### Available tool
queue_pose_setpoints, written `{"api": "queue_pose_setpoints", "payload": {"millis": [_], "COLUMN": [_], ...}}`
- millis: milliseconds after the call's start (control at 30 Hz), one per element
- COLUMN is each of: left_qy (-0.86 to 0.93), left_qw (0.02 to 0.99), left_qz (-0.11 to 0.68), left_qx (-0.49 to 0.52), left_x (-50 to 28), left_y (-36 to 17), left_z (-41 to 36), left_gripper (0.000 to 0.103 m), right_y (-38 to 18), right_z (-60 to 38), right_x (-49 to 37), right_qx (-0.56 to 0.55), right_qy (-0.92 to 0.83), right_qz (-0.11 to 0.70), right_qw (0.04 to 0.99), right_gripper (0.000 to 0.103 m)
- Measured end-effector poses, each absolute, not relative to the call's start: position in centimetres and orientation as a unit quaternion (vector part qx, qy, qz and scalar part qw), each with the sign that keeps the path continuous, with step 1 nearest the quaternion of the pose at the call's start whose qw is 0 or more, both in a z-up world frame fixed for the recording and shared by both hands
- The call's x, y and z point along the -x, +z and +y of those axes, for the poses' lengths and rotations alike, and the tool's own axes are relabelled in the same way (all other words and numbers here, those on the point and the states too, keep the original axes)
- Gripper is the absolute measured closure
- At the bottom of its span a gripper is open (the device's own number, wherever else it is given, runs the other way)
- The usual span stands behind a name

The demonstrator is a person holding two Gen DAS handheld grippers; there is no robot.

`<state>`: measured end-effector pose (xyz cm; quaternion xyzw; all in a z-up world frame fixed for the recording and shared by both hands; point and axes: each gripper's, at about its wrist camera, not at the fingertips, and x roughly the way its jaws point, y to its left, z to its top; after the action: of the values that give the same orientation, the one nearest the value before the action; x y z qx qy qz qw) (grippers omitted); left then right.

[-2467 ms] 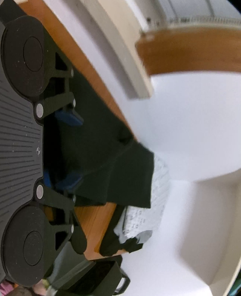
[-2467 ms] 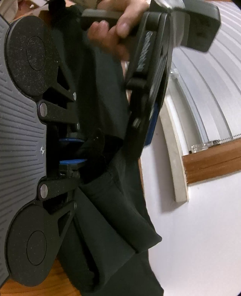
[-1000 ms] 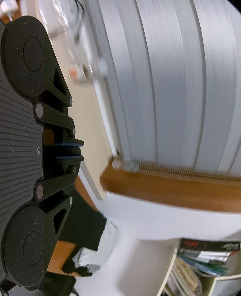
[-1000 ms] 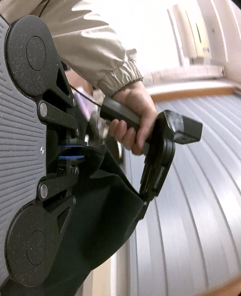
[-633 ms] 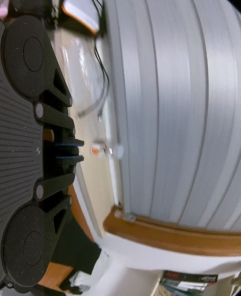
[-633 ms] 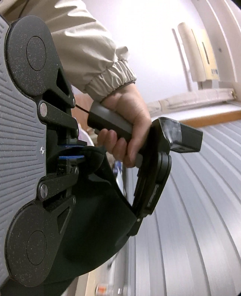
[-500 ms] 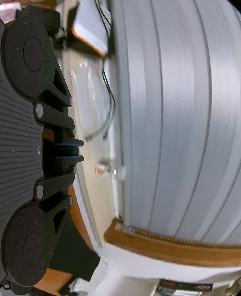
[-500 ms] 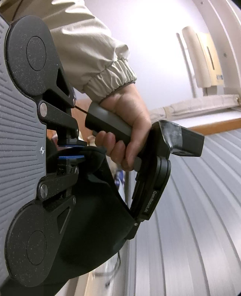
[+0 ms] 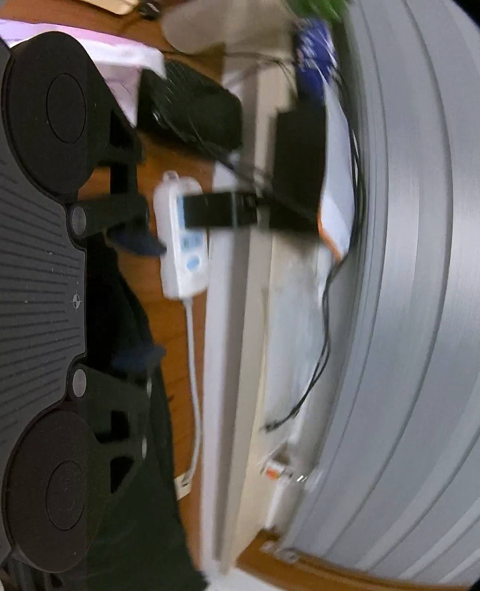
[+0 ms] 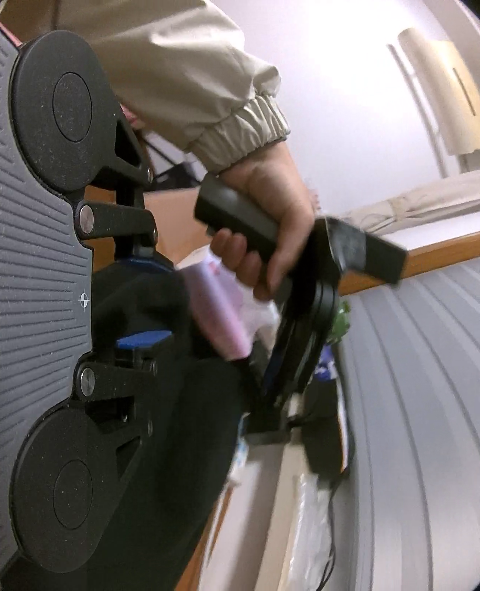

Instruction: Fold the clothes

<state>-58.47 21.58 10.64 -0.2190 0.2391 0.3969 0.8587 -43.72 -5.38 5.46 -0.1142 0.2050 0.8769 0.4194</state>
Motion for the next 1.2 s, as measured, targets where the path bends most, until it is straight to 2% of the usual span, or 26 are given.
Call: {"api": "queue_pose_setpoints", "payload": {"millis": [167,333,467,533,567,600,700,800,833,967,1033,1067,1100,1200], "left_qy": [0.391,0.360,0.361,0.362,0.361,0.359,0.372,0.382,0.389,0.426,0.454,0.468,0.482,0.491], "left_qw": [0.867,0.885,0.870,0.867,0.867,0.868,0.882,0.891,0.887,0.858,0.845,0.838,0.831,0.830], "left_qz": [0.203,0.175,0.222,0.232,0.233,0.232,0.182,0.124,0.135,0.210,0.213,0.214,0.216,0.191], "left_qx": [0.231,0.238,0.251,0.253,0.253,0.254,0.225,0.213,0.208,0.193,0.184,0.179,0.175,0.186], "left_x": [59.8,58.7,56.8,56.3,56.1,56.0,56.6,57.5,57.2,56.1,56.6,56.9,57.1,58.7], "left_y": [10.3,10.4,9.3,8.8,8.5,8.4,9.5,11.0,11.1,9.8,9.3,9.1,8.8,9.1], "left_z": [20.6,19.0,19.2,19.5,19.5,19.6,18.8,18.0,18.0,18.3,18.1,17.9,17.8,17.2], "left_gripper": [0.037,0.037,0.037,0.048,0.076,0.099,0.100,0.100,0.099,0.092,0.062,0.035,0.029,0.028], "right_y": [6.1,3.3,1.6,1.5,1.4,1.4,0.9,1.0,1.1,1.6,2.1,2.4,2.7,3.6], "right_z": [-5.8,-2.9,-1.7,-1.2,-1.0,-1.3,-1.4,-2.0,-3.3,-3.8,-4.0,-4.1,-4.3,-5.1], "right_x": [42.8,45.1,47.4,48.1,48.3,48.3,48.4,48.4,48.0,48.2,47.6,47.2,46.7,45.0], "right_qx": [0.155,0.202,0.224,0.227,0.228,0.230,0.239,0.228,0.224,0.224,0.216,0.211,0.207,0.196], "right_qy": [0.864,0.861,0.860,0.862,0.862,0.863,0.864,0.873,0.876,0.876,0.876,0.875,0.874,0.870], "right_qz": [0.170,0.155,0.140,0.135,0.132,0.127,0.123,0.124,0.124,0.127,0.129,0.131,0.132,0.133], "right_qw": [0.449,0.440,0.436,0.434,0.432,0.431,0.426,0.413,0.408,0.407,0.412,0.415,0.419,0.432], "right_gripper": [0.064,0.063,0.064,0.069,0.071,0.072,0.073,0.080,0.080,0.079,0.079,0.078,0.077,0.071]}}
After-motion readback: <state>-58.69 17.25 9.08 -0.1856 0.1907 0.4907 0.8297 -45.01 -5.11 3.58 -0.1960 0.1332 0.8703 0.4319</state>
